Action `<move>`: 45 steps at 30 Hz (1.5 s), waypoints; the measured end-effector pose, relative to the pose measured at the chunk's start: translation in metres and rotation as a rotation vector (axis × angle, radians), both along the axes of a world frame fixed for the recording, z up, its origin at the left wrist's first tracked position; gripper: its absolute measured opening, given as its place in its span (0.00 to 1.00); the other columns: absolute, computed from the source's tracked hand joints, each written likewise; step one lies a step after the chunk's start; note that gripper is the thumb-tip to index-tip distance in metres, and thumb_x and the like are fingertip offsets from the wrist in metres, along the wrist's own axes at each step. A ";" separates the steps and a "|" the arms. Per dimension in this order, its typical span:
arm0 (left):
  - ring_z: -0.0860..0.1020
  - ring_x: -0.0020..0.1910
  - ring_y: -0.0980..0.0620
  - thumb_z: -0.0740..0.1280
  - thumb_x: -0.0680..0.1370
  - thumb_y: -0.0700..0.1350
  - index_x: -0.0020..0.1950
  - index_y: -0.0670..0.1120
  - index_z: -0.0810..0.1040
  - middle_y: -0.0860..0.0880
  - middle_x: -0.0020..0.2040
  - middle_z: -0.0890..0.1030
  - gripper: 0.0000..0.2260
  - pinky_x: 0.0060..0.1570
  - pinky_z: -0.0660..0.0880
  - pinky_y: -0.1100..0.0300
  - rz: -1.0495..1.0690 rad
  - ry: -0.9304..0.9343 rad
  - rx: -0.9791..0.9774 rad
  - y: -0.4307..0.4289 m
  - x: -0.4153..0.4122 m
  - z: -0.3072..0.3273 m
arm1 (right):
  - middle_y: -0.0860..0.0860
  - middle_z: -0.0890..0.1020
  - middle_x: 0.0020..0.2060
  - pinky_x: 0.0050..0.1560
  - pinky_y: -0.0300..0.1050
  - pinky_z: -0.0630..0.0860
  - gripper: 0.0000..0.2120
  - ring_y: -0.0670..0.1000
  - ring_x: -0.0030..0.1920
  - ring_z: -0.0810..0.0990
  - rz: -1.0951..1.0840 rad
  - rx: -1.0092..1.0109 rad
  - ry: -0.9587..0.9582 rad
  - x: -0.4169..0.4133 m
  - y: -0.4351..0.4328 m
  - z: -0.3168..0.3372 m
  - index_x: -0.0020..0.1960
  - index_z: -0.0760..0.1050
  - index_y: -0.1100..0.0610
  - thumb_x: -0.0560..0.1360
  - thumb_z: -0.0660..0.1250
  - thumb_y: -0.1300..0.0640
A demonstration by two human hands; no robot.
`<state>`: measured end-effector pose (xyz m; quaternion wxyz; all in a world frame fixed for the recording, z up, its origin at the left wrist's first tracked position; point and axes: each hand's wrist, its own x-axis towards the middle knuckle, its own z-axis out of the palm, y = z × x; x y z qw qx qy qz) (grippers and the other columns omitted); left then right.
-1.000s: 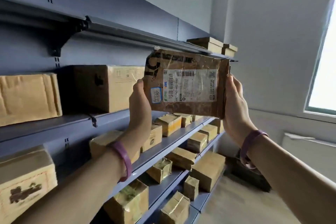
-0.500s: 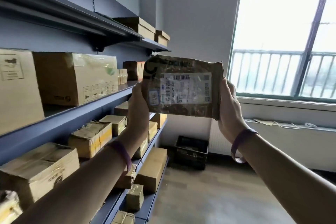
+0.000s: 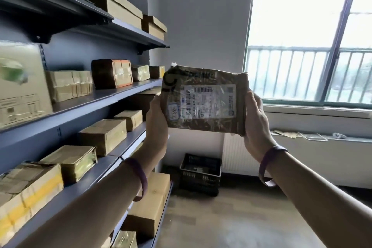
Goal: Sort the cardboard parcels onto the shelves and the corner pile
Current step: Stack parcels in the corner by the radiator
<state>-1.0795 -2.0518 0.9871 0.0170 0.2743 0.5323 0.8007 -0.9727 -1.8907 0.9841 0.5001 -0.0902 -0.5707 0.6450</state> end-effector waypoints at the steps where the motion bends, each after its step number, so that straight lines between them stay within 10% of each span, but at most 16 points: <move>1: 0.80 0.31 0.63 0.51 0.85 0.50 0.37 0.49 0.76 0.56 0.30 0.81 0.21 0.29 0.73 0.71 -0.002 -0.009 0.001 0.019 -0.013 0.000 | 0.57 0.77 0.64 0.62 0.64 0.76 0.20 0.55 0.62 0.79 0.007 -0.001 -0.001 -0.015 0.020 0.000 0.70 0.67 0.53 0.83 0.55 0.44; 8: 0.82 0.35 0.61 0.51 0.85 0.52 0.41 0.48 0.78 0.55 0.35 0.83 0.21 0.31 0.75 0.70 0.033 -0.068 -0.023 0.154 -0.112 0.007 | 0.58 0.77 0.64 0.63 0.66 0.74 0.20 0.58 0.63 0.78 0.049 -0.017 -0.013 -0.116 0.160 0.007 0.69 0.69 0.51 0.82 0.57 0.42; 13: 0.82 0.37 0.60 0.50 0.85 0.52 0.44 0.48 0.77 0.55 0.35 0.83 0.19 0.34 0.76 0.69 0.061 -0.102 -0.044 0.235 -0.173 0.000 | 0.53 0.79 0.64 0.66 0.66 0.71 0.43 0.56 0.65 0.78 0.040 -0.030 -0.062 -0.172 0.237 -0.002 0.63 0.73 0.43 0.55 0.69 0.21; 17: 0.81 0.38 0.58 0.52 0.84 0.52 0.44 0.50 0.78 0.55 0.37 0.82 0.18 0.40 0.75 0.63 0.031 -0.134 -0.051 0.294 -0.221 -0.012 | 0.53 0.78 0.65 0.68 0.66 0.70 0.47 0.57 0.67 0.76 0.013 -0.031 -0.078 -0.216 0.296 -0.015 0.65 0.71 0.45 0.54 0.69 0.20; 25: 0.81 0.48 0.47 0.54 0.81 0.57 0.37 0.52 0.80 0.51 0.39 0.84 0.20 0.51 0.74 0.51 -0.035 -0.211 -0.049 0.411 -0.347 -0.050 | 0.52 0.78 0.66 0.68 0.64 0.70 0.45 0.55 0.67 0.76 -0.046 -0.021 -0.134 -0.333 0.408 -0.052 0.66 0.71 0.43 0.55 0.68 0.20; 38: 0.79 0.46 0.51 0.52 0.83 0.57 0.44 0.48 0.78 0.48 0.44 0.82 0.20 0.41 0.72 0.59 -0.028 -0.310 -0.172 0.602 -0.574 -0.095 | 0.51 0.79 0.63 0.65 0.64 0.72 0.31 0.54 0.64 0.78 -0.112 -0.079 -0.232 -0.550 0.590 -0.087 0.61 0.72 0.41 0.64 0.65 0.26; 45: 0.77 0.63 0.46 0.54 0.75 0.67 0.66 0.44 0.77 0.45 0.63 0.80 0.33 0.68 0.71 0.48 0.045 -0.372 -0.264 0.684 -0.667 -0.164 | 0.52 0.78 0.63 0.66 0.63 0.73 0.20 0.53 0.63 0.78 -0.079 -0.172 -0.313 -0.646 0.675 -0.160 0.61 0.72 0.43 0.74 0.60 0.34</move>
